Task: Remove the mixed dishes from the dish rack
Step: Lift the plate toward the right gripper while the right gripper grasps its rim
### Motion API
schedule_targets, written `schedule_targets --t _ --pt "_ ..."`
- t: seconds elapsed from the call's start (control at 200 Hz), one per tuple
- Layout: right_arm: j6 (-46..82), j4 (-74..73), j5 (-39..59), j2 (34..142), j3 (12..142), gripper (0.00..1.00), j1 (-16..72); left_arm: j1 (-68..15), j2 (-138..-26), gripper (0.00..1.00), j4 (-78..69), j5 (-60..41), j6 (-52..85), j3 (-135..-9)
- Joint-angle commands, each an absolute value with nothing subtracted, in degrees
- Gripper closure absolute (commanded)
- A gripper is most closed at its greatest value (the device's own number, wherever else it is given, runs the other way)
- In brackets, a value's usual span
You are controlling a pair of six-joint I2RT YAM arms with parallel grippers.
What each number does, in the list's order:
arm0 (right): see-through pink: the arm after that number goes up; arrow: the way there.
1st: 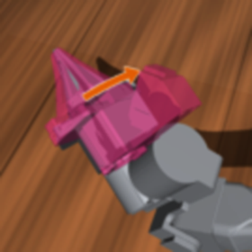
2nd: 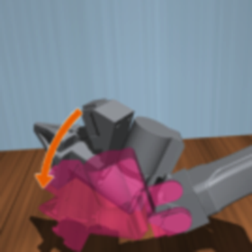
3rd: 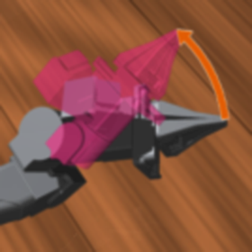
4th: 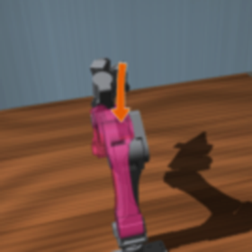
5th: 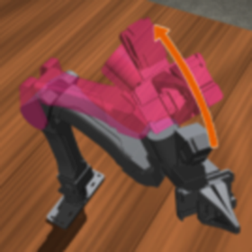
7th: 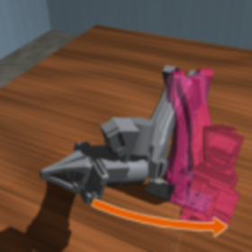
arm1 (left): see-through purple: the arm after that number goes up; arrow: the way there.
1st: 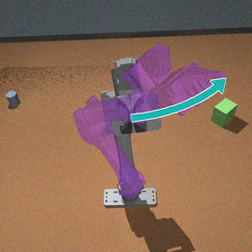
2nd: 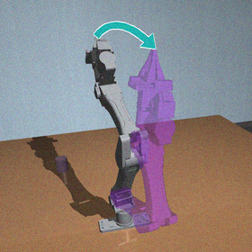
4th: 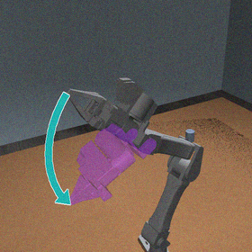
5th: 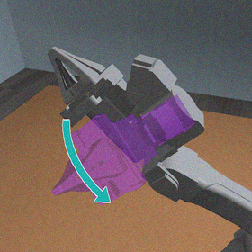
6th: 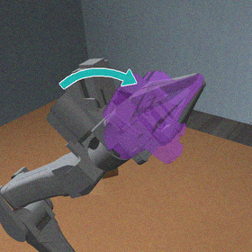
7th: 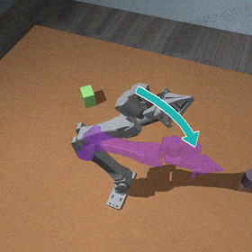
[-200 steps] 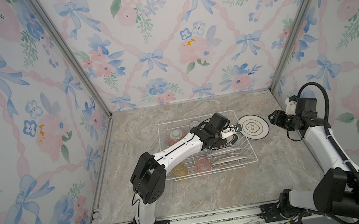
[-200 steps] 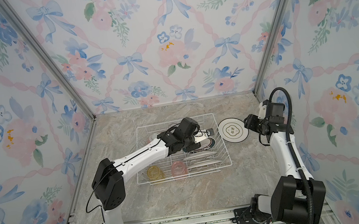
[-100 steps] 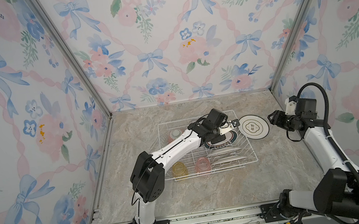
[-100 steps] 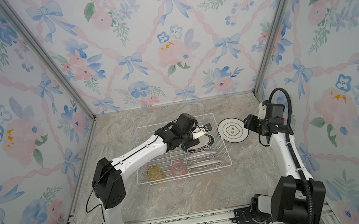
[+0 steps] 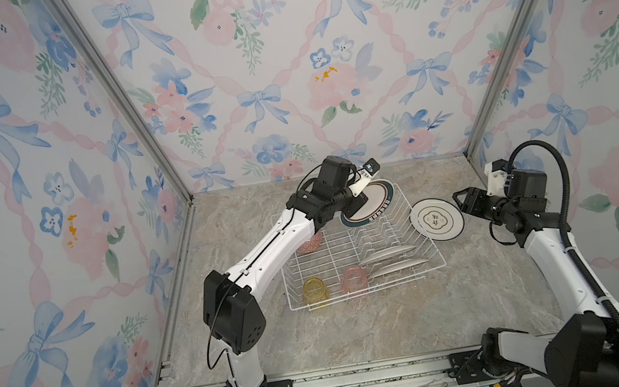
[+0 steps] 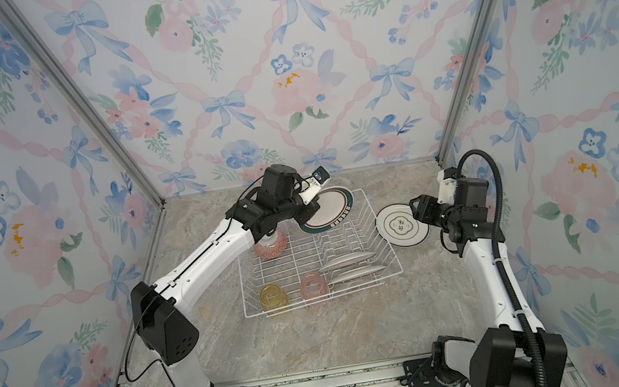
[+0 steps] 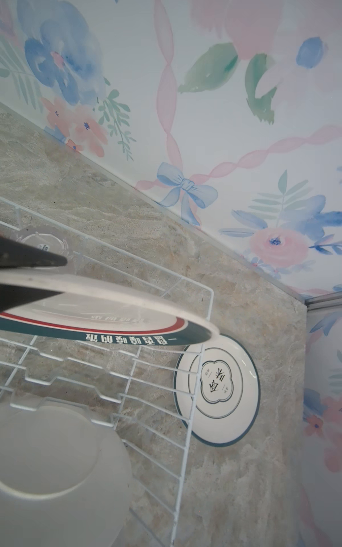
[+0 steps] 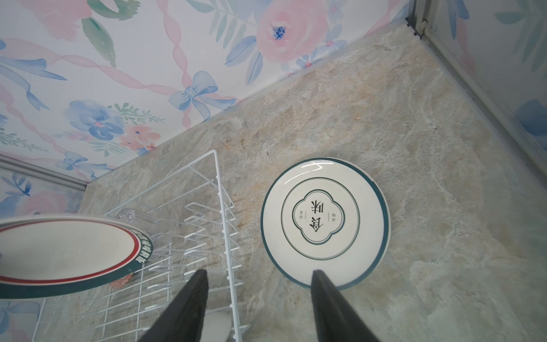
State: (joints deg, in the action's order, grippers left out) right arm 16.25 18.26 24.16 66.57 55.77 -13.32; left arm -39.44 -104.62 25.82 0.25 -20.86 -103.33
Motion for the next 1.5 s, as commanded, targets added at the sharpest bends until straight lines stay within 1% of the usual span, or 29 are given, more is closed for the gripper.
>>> schedule_targets --t 0.0,0.15,0.265,0.285,0.45,0.64,0.805,0.94,1.275,1.385,1.495 --pt "15.6 13.8 29.4 64.5 54.1 0.42 -12.1 -37.0 -102.0 1.00 22.7 -7.3 -13.7 -104.5" --pt "17.6 5.7 40.5 62.9 51.8 0.42 -11.3 -34.0 -101.2 1.00 21.1 -15.9 -8.1 -104.0" --pt "17.8 3.0 45.1 63.2 51.6 0.42 -9.1 -31.7 -100.6 1.00 18.3 -22.8 -3.7 -102.5" --pt "17.5 2.9 47.2 63.3 51.7 0.42 -8.5 -31.3 -100.3 1.00 17.5 -24.3 -2.8 -102.0" --pt "15.6 2.7 49.9 64.0 52.3 0.42 -4.1 -27.3 -98.3 1.00 7.4 -35.4 5.5 -96.3" --pt "17.4 -0.8 51.2 65.4 52.1 0.42 -1.9 -24.6 -97.7 1.00 -6.5 -45.6 15.9 -89.7" --pt "20.4 -6.4 52.4 67.3 51.3 0.42 0.0 -24.7 -99.6 1.00 -13.0 -50.1 21.7 -87.7" --pt "22.5 -9.9 52.8 69.0 51.3 0.42 1.4 -25.4 -101.0 1.00 -15.9 -51.6 23.9 -87.6" --pt "26.5 -16.8 53.6 71.7 51.8 0.43 4.1 -27.2 -104.9 1.00 -16.4 -52.7 25.2 -89.6" --pt "27.9 -19.0 53.6 72.7 51.9 0.48 4.9 -28.1 -106.1 1.00 -16.7 -53.1 25.4 -90.5" --pt "29.5 -21.5 53.6 73.4 51.9 0.61 5.3 -28.7 -107.2 1.00 -16.8 -53.3 25.5 -91.5"
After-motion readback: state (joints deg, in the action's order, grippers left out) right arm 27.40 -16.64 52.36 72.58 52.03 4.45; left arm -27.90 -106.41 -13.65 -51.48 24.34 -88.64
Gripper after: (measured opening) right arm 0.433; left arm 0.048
